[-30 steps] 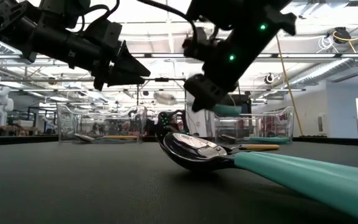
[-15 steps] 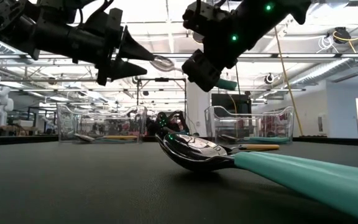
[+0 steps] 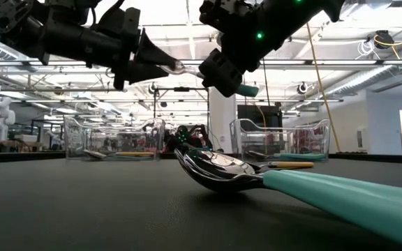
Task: Sort silverware by color (type)
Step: Put the green spoon into the bottom left transparent bin
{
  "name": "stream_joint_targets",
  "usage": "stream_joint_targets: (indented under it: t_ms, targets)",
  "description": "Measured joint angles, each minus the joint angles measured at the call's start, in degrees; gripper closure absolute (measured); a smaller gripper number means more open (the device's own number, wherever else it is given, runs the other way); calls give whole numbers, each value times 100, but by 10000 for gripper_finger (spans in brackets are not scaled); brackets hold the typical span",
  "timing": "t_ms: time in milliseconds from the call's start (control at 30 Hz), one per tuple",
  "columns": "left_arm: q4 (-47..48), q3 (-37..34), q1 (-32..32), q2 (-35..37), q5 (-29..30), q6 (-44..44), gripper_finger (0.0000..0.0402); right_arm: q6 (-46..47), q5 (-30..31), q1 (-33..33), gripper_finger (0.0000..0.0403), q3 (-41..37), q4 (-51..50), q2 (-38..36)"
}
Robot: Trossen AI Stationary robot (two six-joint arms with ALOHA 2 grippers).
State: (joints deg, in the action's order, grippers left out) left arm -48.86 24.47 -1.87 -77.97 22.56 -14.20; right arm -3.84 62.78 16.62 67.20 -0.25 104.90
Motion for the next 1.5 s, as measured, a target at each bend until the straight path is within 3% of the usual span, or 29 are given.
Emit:
stream_joint_targets:
  t_ms: [333, 567, 667, 800, 900, 1100, 1267, 1367, 1500]
  targets:
    - [171, 2, -2, 0, -33, 229, 389, -29, 0, -4, 357, 0, -1, -2]
    - [355, 2, 0, 26, -4, 465, 400, 538, -24, 6, 302, 0, -117, -71]
    - [906, 27, 4, 332, 3, 621, 401, 1212, -587, 20, 266, 4, -548, -318]
    - [2840, 387, 2, 1033, 10, 717, 401, 2209, -2129, -89, 223, 4, -1218, -629]
    - [4773, 997, 3, 1581, -230, 659, 401, 2464, -2646, -136, 201, 4, -1547, -752]
    - [8531, 2961, -127, 2164, -1038, 77, 401, 2433, -2682, -142, 184, 4, -1677, -792]
    - [11036, 4686, -293, 2190, -2557, -678, 402, 2420, -2680, -240, 187, 4, -1674, -793]
    - [12027, 5101, -474, 2221, -3028, -1144, 402, 2420, -2680, -290, 187, 4, -1669, -793]
    - [12999, 4897, -912, 2258, -3191, -2264, 402, 2420, -2682, -310, 186, 4, -1679, -793]
